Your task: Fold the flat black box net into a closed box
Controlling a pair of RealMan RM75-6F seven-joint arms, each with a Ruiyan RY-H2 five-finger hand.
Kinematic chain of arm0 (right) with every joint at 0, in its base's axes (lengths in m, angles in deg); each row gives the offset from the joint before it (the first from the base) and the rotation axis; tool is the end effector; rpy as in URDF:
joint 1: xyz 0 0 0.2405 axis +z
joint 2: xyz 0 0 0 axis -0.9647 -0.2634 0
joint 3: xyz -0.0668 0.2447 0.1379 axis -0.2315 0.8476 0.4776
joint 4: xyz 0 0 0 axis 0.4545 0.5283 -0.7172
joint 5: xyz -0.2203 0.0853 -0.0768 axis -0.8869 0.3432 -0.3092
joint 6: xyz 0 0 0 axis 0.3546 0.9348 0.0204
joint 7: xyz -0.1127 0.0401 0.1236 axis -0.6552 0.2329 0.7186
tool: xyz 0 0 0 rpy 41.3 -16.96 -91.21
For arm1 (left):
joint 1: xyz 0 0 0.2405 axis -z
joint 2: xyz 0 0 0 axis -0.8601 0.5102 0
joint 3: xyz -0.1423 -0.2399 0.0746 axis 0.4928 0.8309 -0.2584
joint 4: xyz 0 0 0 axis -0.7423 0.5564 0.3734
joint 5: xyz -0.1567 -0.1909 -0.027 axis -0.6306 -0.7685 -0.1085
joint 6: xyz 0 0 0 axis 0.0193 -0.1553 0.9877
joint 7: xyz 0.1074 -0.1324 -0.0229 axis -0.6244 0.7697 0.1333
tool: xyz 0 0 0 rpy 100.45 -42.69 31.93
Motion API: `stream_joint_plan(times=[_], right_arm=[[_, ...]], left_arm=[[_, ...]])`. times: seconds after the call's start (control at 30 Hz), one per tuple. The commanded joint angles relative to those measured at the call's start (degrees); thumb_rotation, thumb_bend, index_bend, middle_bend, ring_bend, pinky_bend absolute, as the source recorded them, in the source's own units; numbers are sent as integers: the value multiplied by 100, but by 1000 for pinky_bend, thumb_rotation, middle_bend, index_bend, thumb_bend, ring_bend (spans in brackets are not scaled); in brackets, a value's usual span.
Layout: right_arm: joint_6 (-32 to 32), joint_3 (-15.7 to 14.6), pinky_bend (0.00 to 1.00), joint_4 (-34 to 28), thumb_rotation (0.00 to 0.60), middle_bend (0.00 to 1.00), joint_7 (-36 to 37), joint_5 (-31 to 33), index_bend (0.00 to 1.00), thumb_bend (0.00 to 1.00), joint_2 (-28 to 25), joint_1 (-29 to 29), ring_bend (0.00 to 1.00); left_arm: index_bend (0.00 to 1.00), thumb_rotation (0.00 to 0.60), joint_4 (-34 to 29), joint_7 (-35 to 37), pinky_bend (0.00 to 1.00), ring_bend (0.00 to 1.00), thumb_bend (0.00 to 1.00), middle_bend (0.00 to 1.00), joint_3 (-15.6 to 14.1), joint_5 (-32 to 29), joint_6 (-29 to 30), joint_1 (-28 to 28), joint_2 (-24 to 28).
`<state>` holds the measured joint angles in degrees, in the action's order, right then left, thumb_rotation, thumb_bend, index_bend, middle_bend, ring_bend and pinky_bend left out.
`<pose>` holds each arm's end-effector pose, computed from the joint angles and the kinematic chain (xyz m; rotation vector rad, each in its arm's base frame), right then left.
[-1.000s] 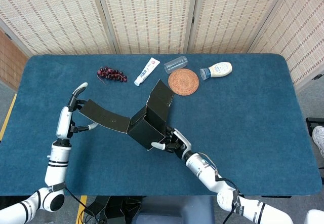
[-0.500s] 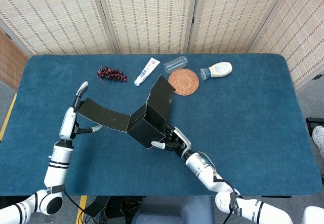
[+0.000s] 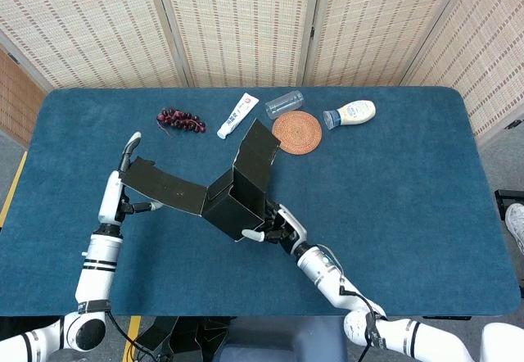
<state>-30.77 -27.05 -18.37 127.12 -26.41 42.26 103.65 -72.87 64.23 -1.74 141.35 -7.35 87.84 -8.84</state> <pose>-0.0856 -0.3476 -0.1319 -0.7145 2.4851 -1.4435 -0.1832 0.3848 0.0393 -1.0247 -1.5865 -1.7257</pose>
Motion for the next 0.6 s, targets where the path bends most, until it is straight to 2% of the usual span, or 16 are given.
stream_joint_plan(times=[0.03,0.37,0.53,0.6], right_arm=[[118,-92,1000,45,600,381,-2,-23,259,204,3,72,765],[379,-330,1000,89,600,380,-24,-74,259,203,-139,285,765],[432,-450,1000,86,600,380,-56,-84,259,204,-258,389,765],[432,-490,1000,74,600,380,-68,-88,259,203,-303,432,765]], left_arm=[[0,600,-96,53,606,260,55,0,34,40,-85,42,46],[0,600,-146,-8,615,297,53,0,63,354,-230,226,130],[0,600,10,-67,623,363,52,0,4,713,-221,328,205],[39,600,94,-101,635,400,52,0,-32,854,-190,365,198]])
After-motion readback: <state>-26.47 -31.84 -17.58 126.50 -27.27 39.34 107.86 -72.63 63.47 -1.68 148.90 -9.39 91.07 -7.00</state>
